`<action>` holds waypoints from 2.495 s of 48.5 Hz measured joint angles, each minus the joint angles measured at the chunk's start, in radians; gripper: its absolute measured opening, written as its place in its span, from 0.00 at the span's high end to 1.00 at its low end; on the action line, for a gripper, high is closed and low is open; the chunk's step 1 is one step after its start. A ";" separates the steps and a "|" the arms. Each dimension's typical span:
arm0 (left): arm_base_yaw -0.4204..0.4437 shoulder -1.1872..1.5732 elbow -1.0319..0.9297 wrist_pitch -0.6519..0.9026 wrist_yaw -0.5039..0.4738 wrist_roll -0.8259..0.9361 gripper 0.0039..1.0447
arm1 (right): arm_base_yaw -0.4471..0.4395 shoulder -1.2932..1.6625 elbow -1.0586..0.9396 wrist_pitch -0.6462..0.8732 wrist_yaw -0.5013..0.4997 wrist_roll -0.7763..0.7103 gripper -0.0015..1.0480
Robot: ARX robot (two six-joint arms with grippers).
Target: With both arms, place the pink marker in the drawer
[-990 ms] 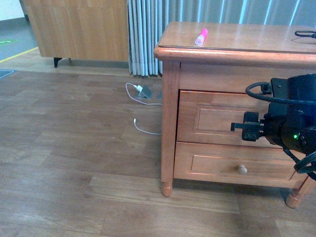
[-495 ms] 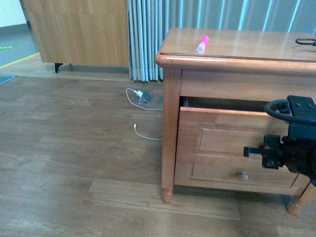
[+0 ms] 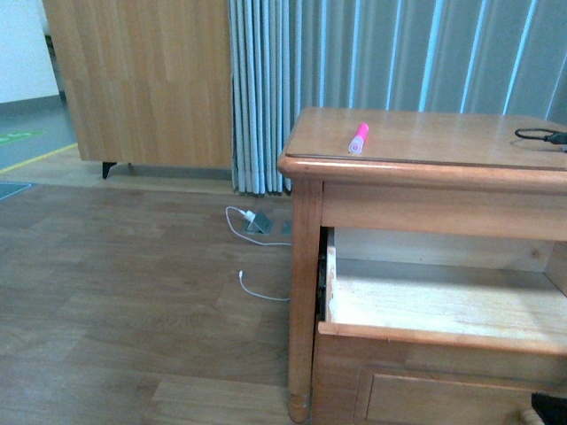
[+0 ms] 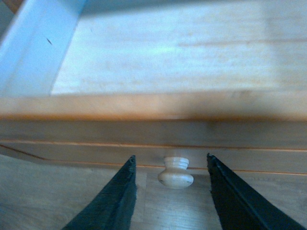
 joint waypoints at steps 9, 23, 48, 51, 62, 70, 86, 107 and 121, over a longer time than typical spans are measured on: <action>0.000 0.000 0.000 0.000 0.000 0.000 0.06 | -0.040 -0.366 -0.062 -0.244 -0.036 0.015 0.23; 0.000 0.000 0.000 0.000 0.000 0.000 0.06 | -0.058 -1.017 -0.073 -0.729 -0.072 0.006 0.08; 0.000 0.000 0.000 0.000 -0.001 0.000 0.06 | -0.119 -1.442 -0.190 -0.750 0.035 -0.083 0.26; 0.000 0.000 0.000 0.000 0.000 0.000 0.06 | -0.117 -1.462 -0.208 -0.731 0.041 -0.160 0.41; 0.000 0.000 0.000 0.000 0.000 0.000 0.06 | -0.116 -1.468 -0.220 -0.730 0.042 -0.205 0.08; 0.000 0.000 0.000 0.000 0.000 0.000 0.06 | -0.116 -1.468 -0.220 -0.730 0.042 -0.209 0.08; -0.109 0.095 0.020 -0.033 -0.292 -0.080 0.06 | -0.116 -1.468 -0.220 -0.730 0.042 -0.209 0.08; -0.213 0.915 0.404 0.388 -0.211 -0.048 0.06 | -0.116 -1.469 -0.220 -0.730 0.042 -0.211 0.08; -0.345 1.360 0.767 0.466 -0.145 0.023 0.06 | -0.116 -1.469 -0.220 -0.730 0.042 -0.211 0.08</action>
